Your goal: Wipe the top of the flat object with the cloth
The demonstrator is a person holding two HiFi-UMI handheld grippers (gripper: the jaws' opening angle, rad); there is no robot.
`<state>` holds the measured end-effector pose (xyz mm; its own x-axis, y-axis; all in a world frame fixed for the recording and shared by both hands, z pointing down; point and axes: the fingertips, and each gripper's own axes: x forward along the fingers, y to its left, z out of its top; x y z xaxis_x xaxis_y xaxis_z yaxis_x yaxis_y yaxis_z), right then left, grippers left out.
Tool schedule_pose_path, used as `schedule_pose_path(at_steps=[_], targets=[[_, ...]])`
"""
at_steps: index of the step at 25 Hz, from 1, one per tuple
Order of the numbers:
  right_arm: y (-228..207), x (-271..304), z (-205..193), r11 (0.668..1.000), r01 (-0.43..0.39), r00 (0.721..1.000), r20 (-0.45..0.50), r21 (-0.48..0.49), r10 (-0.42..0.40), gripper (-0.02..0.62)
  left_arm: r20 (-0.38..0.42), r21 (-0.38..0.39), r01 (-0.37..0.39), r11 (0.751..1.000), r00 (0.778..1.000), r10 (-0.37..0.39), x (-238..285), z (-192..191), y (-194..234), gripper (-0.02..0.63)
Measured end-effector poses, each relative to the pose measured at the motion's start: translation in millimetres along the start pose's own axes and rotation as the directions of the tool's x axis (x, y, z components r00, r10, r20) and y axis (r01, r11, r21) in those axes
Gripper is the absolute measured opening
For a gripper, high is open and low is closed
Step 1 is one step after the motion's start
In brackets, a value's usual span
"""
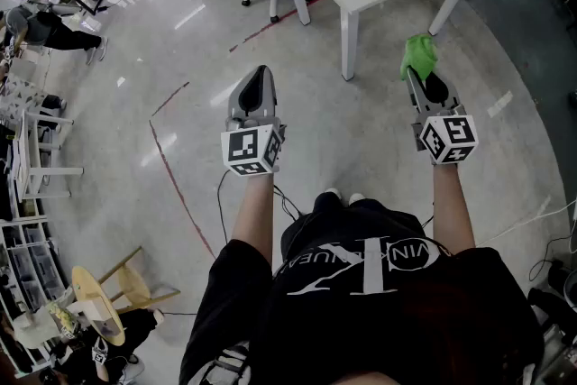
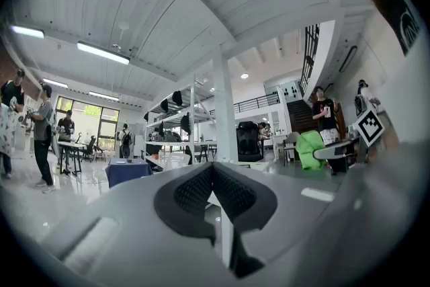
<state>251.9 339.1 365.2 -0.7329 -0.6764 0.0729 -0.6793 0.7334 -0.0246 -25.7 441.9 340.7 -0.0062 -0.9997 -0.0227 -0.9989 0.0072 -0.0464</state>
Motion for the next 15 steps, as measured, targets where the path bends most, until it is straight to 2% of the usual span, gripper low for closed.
schedule_pose_path(at_steps=[5,15], targets=[[-9,-1,-5,1.000,0.001,1.000,-0.007,0.002,-0.001,0.101,0.011,0.042,-0.022,0.999,1.000,0.022,0,1,-4,0.011],[-13,-6,-13,1.000,-0.024,1.000,0.002,0.002,0.024,0.101,0.010,-0.013,-0.041,0.999,0.999,0.041,4,-12,-14,0.011]])
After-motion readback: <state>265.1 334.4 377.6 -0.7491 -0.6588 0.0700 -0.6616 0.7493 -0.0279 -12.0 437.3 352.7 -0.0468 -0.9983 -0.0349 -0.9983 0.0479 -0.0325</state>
